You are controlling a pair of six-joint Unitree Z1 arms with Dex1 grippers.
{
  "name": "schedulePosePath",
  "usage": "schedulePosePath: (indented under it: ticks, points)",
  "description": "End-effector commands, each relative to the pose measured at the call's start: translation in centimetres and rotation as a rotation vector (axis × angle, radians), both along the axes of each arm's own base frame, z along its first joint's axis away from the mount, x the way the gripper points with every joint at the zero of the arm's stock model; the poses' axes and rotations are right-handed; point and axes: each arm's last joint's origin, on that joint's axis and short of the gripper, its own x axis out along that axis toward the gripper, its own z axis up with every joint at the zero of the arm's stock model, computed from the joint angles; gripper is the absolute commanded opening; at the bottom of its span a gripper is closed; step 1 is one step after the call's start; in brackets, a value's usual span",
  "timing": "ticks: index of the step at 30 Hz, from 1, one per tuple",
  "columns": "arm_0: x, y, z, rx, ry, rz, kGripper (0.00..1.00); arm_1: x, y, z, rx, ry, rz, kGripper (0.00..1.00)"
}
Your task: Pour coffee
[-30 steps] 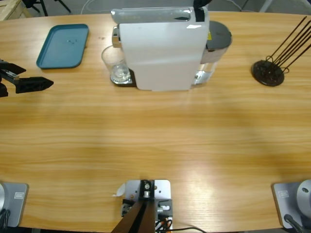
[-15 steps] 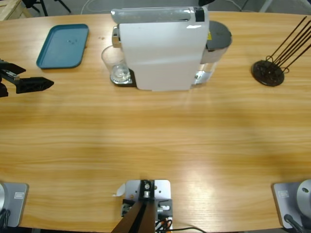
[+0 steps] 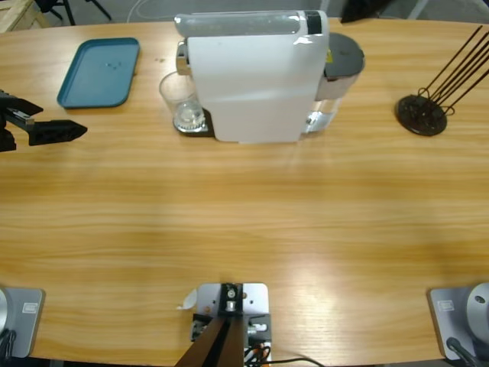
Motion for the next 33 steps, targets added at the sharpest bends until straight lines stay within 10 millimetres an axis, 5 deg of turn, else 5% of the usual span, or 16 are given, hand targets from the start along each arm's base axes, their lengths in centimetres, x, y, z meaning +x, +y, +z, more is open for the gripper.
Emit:
schedulePosePath:
  ticks: [1, 4, 7, 13, 23, 33]
  points:
    - [-0.4, -0.1, -0.9, -0.009, 0.021, -0.02, 0.964, -12.3, -8.1, -3.0, 0.14, -0.142, -0.009, 0.996]
    - [-1.0, -0.4, -0.7, -0.031, -0.002, -0.062, 0.964, -16.4, -11.2, -6.2, 0.191, -0.217, -0.013, 0.999]
    - [-2.0, -1.5, -0.7, -0.039, -0.021, -0.133, 0.964, -18.4, -12.7, -8.3, 0.216, -0.255, -0.021, 1.0]
    - [-3.2, -0.3, -1.4, -0.13, -0.101, -0.121, 0.968, -18.3, -12.4, -11.1, 0.214, -0.208, -0.007, 1.0]
    - [-3.5, 0.6, -2.8, -0.039, -0.246, -0.162, 1.0, -19.8, -13.4, -11.7, 0.273, -0.264, 0.015, 1.0]
    - [-3.4, 0.4, -3.4, -0.104, -0.251, -0.143, 1.0, -16.5, -10.7, -11.6, 0.189, -0.124, 0.058, 1.0]
